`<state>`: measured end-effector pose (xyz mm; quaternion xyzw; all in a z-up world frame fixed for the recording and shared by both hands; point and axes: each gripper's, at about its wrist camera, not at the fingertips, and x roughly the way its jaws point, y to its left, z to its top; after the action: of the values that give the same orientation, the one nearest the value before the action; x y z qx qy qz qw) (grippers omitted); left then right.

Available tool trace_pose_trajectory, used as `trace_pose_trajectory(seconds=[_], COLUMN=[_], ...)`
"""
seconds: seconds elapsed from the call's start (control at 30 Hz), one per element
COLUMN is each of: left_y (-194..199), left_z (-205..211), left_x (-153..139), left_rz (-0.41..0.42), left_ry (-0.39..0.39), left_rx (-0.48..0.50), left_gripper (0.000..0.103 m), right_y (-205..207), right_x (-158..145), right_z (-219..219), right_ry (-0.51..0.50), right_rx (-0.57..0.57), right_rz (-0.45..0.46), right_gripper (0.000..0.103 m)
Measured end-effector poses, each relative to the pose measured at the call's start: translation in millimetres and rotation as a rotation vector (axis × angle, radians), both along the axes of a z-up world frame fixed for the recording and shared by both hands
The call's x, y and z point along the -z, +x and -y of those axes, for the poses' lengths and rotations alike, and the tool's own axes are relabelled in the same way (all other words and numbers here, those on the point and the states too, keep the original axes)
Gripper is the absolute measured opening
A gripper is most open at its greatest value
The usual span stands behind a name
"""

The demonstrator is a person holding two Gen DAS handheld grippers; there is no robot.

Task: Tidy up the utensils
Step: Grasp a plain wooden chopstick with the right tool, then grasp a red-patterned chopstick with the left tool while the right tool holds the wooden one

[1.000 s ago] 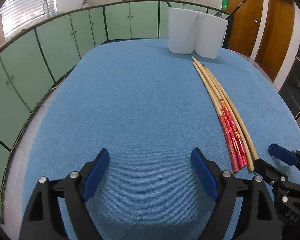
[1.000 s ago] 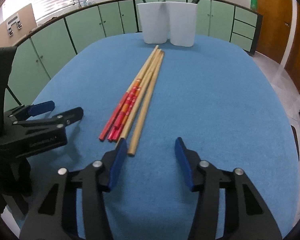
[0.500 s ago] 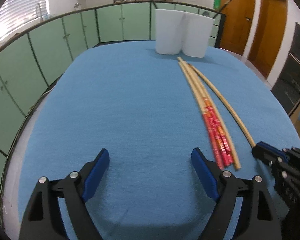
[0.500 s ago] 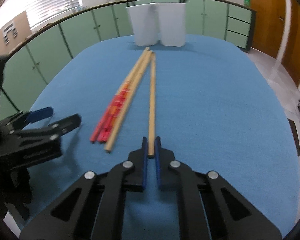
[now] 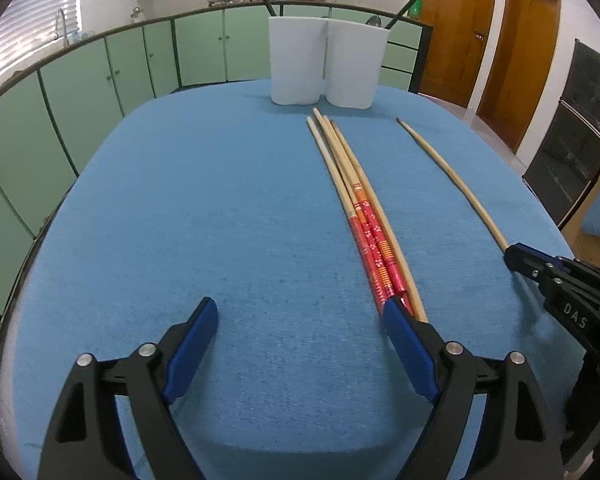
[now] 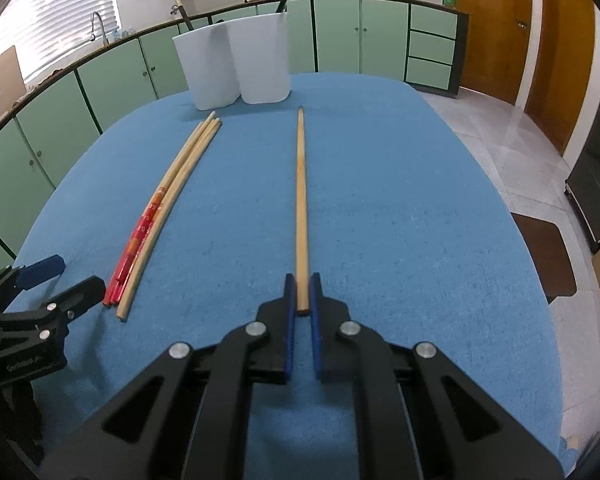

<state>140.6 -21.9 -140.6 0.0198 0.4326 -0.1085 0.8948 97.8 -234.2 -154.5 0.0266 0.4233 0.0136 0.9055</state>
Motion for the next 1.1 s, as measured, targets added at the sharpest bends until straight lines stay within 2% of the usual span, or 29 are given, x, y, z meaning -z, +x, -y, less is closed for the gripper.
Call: trace_pose_trajectory(seconds=[0.13,0.3,0.47,0.63,0.73,0.87,1.03,1.1], left_y=[-5.9,-1.2,1.5,-0.2,-1.0,-2.5,-2.4,-2.6], left_z=[-1.5,3.6,-10.9,-3.8,-2.6,0.1,2.4,4.7], left_x=[-3.4,2.2,1.5,1.9,1.3,1.1,1.6,1.1], left_rz=[0.021,-0.005,-0.003,0.000,0.004,0.007,0.009,0.013], left_ry=[-0.031,0.014,0.010,0.041,0.032,0.024,0.039,0.040], left_rx=[-0.005,-0.019,-0.107,-0.088,-0.077,-0.060,-0.051,-0.039], left_gripper=[0.083,0.083,0.083,0.083,0.079,0.075,0.061,0.050], right_y=[-1.8,-2.2,-2.3,-3.8,-6.7,-9.3,-8.1,-8.8], right_x=[0.2,-0.2,-0.4,-1.4,-1.9,-3.0,-1.8,-1.6], right_z=[-0.5,-0.7,-2.3,-6.2,-6.3,-0.2,4.1,-1.2], right_ry=[0.001,0.001,0.002,-0.015,-0.019,-0.013,0.001,-0.025], right_rx=[-0.002,-0.001,-0.001,-0.033,-0.064,-0.078,-0.077,-0.088], right_rz=[-0.002,-0.002,-0.003,-0.004,-0.005,-0.002,-0.009,-0.007], right_gripper=[0.006,0.006,0.006,0.012,0.022,0.022,0.022,0.018])
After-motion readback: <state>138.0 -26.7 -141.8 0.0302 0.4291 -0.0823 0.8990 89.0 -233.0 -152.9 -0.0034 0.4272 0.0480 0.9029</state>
